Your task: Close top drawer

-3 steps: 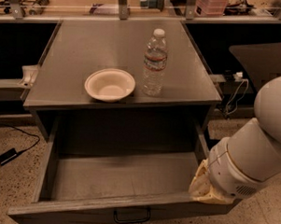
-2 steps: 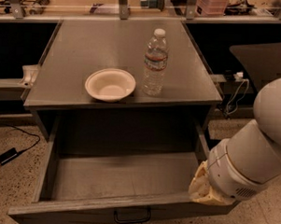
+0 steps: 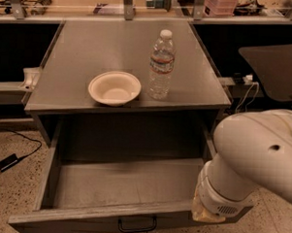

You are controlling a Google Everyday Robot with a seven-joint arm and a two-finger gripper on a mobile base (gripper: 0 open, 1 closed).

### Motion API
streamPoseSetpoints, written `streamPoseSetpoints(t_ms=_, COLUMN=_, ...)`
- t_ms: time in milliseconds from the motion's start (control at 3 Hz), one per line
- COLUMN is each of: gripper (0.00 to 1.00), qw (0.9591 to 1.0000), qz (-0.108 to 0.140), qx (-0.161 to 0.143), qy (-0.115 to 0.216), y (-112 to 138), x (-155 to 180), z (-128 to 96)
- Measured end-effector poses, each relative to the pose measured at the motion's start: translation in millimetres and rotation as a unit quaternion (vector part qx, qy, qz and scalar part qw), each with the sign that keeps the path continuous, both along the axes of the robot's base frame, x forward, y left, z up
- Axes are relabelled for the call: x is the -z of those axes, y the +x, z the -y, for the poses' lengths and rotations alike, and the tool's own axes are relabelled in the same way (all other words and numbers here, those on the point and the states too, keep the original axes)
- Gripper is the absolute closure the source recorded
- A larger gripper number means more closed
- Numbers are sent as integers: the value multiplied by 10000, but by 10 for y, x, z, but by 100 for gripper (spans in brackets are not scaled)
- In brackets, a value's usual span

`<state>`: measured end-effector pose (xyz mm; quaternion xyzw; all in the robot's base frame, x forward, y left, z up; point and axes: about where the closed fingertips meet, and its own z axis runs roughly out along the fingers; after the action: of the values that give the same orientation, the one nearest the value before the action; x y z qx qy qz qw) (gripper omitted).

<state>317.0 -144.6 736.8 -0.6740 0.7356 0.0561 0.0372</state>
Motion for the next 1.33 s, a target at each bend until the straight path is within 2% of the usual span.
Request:
streamPoseSetpoints(t_ms=333, gripper=100, qw=9995, qz=-135, qx=-13, qy=-287, y=-25, x=267, z=25)
streamPoseSetpoints(t_ms=667, gripper=100, qw=9994, qz=-97, qx=-66, qy=-330, y=-4, x=483, z=82)
streamPoseSetpoints(t_ms=1000, gripper=100, qw=9992, qz=112, qx=-305, qy=-220, y=94, x=637, z=62)
streamPoseSetpoints(t_ms=1333, gripper=85, qw=9981, qz=402, qx=-455, qy=-56, y=208, x=802, z=39)
